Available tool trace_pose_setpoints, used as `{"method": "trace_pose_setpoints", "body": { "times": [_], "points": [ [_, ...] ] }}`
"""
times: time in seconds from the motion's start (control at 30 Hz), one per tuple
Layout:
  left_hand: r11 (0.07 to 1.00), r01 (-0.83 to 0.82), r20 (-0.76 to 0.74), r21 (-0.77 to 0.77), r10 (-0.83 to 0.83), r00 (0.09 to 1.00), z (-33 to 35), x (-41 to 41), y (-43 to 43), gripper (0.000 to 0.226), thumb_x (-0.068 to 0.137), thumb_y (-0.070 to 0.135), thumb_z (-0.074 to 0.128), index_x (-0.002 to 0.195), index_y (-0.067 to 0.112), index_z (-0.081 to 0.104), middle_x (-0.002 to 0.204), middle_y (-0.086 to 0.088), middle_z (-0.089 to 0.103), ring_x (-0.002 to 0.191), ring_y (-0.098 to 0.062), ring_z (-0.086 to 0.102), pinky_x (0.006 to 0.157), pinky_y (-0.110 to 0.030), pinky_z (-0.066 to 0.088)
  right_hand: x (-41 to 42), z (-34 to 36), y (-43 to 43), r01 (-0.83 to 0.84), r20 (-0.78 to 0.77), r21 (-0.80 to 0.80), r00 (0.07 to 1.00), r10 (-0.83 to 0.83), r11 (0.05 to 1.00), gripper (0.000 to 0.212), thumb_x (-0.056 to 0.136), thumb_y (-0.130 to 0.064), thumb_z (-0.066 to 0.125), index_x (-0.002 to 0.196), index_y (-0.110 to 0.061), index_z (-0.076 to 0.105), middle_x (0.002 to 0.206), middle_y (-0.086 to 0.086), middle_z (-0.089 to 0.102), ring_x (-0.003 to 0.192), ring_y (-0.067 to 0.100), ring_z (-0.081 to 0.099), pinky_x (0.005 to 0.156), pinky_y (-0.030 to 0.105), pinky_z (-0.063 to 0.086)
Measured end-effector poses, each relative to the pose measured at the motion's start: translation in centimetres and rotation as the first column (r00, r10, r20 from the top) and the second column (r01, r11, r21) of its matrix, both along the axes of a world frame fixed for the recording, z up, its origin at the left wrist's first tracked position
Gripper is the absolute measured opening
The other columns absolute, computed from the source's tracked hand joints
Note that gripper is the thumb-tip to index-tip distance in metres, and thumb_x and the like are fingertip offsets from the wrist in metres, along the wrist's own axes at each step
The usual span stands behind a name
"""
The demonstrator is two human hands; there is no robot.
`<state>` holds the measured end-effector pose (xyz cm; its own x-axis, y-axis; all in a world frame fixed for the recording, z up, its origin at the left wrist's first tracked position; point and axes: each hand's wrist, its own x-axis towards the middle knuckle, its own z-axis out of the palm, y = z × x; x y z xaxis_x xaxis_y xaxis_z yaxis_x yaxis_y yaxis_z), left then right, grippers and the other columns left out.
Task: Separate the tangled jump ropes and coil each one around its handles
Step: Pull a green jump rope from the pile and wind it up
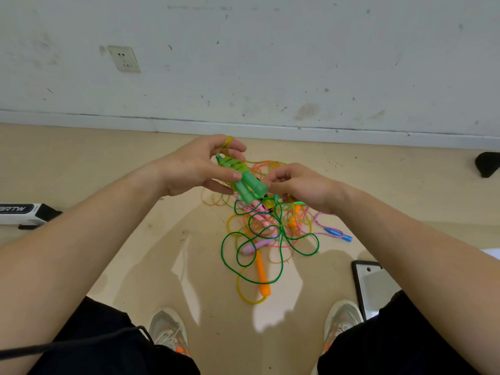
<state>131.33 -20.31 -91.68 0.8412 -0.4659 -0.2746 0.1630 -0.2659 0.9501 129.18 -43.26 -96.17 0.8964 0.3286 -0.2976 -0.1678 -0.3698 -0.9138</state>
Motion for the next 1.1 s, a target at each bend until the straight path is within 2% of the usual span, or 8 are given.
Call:
{"method": "trace_pose_setpoints", "body": {
  "times": [0.2, 0.3, 0.4, 0.6, 0.77, 0.87, 0.93, 1.1],
  "points": [
    [0.968, 0.070, 0.141, 0.240, -0.106, 0.984, -0.5, -0.3, -0.9, 0.052, 0.082, -0.005, 0.074, 0.126, 0.015, 0.056, 0.112, 0.005, 0.056, 0.067, -0.008, 0.069, 0.068, -0.029, 0.061, 0.2, 0.2, 0.6, 0.104, -0.123, 0.092, 0.988, -0.093, 0.990, 0.018, 0.088, -0.006, 0.065, 0.075, -0.016, 0.070, 0.079, 0.010, 0.055, 0.053, 0.011, 0.037, 0.055, 0.027, 0.029],
    [0.943, 0.044, 0.227, 0.330, -0.125, 0.966, -0.7, -0.3, -1.2, 0.055, 0.082, 0.000, 0.076, 0.130, 0.014, 0.052, 0.113, 0.006, 0.055, 0.060, 0.000, 0.064, 0.060, -0.019, 0.056, 0.0, 0.4, 1.0, 0.133, -0.120, 0.096, 0.985, -0.121, 0.986, 0.018, 0.090, -0.009, 0.065, 0.074, -0.014, 0.073, 0.066, 0.004, 0.051, 0.051, 0.013, 0.034, 0.053, 0.029, 0.027],
    [0.922, 0.032, 0.276, 0.385, -0.148, 0.950, -0.7, -0.1, -1.1, 0.056, 0.084, 0.003, 0.075, 0.132, 0.016, 0.050, 0.116, 0.004, 0.054, 0.057, 0.002, 0.063, 0.059, -0.018, 0.056, -0.5, 0.8, 1.6, 0.191, -0.130, 0.122, 0.976, -0.175, 0.974, 0.017, 0.094, -0.010, 0.061, 0.082, -0.008, 0.073, 0.060, -0.002, 0.050, 0.050, 0.014, 0.039, 0.050, 0.026, 0.033],
    [0.914, -0.012, 0.322, 0.407, -0.131, 0.938, -0.7, 0.1, -0.8, 0.057, 0.086, 0.003, 0.073, 0.135, 0.016, 0.046, 0.118, 0.005, 0.051, 0.062, -0.003, 0.063, 0.061, -0.024, 0.059, -1.4, 1.2, 2.2, 0.239, -0.215, 0.253, 0.959, -0.186, 0.938, 0.020, 0.098, -0.010, 0.057, 0.104, 0.003, 0.071, 0.074, 0.002, 0.063, 0.052, 0.011, 0.049, 0.050, 0.023, 0.042],
    [0.900, -0.125, 0.434, 0.418, -0.076, 0.898, -1.1, 0.2, -0.8, 0.060, 0.084, 0.005, 0.075, 0.136, 0.015, 0.046, 0.121, 0.002, 0.054, 0.070, -0.007, 0.061, 0.069, -0.026, 0.059, -1.9, 1.7, 2.9, 0.318, -0.301, 0.387, 0.931, -0.208, 0.865, 0.015, 0.099, -0.011, 0.055, 0.104, -0.002, 0.066, 0.076, 0.008, 0.070, 0.054, 0.013, 0.054, 0.052, 0.024, 0.047],
    [0.876, -0.206, 0.545, 0.435, -0.074, 0.835, -1.6, 0.4, -0.8, 0.062, 0.082, 0.008, 0.076, 0.136, 0.017, 0.046, 0.119, 0.004, 0.055, 0.079, -0.006, 0.056, 0.079, -0.026, 0.048, -2.0, 1.9, 3.1, 0.356, -0.341, 0.427, 0.915, -0.217, 0.831, 0.015, 0.100, -0.008, 0.050, 0.099, -0.003, 0.065, 0.075, 0.010, 0.070, 0.051, 0.013, 0.055, 0.051, 0.024, 0.047],
    [0.865, -0.257, 0.610, 0.431, -0.070, 0.790, -2.0, 0.5, -0.9, 0.063, 0.082, 0.010, 0.077, 0.136, 0.018, 0.046, 0.117, 0.007, 0.054, 0.087, -0.008, 0.051, 0.082, -0.022, 0.041, -2.0, 1.7, 3.1, 0.352, -0.371, 0.424, 0.908, -0.195, 0.834, 0.019, 0.101, -0.011, 0.048, 0.101, -0.002, 0.065, 0.073, 0.009, 0.067, 0.049, 0.011, 0.052, 0.047, 0.023, 0.045],
    [0.878, -0.348, 0.691, 0.328, 0.029, 0.723, -2.7, 0.4, -1.6, 0.063, 0.081, 0.010, 0.077, 0.135, 0.017, 0.048, 0.115, 0.008, 0.053, 0.103, -0.009, 0.051, 0.092, -0.031, 0.047, -2.2, 1.5, 3.5, 0.237, -0.387, 0.347, 0.918, -0.092, 0.907, 0.026, 0.103, -0.018, 0.042, 0.102, -0.007, 0.066, 0.063, 0.000, 0.057, 0.046, 0.010, 0.043, 0.048, 0.023, 0.035]
  ]
}}
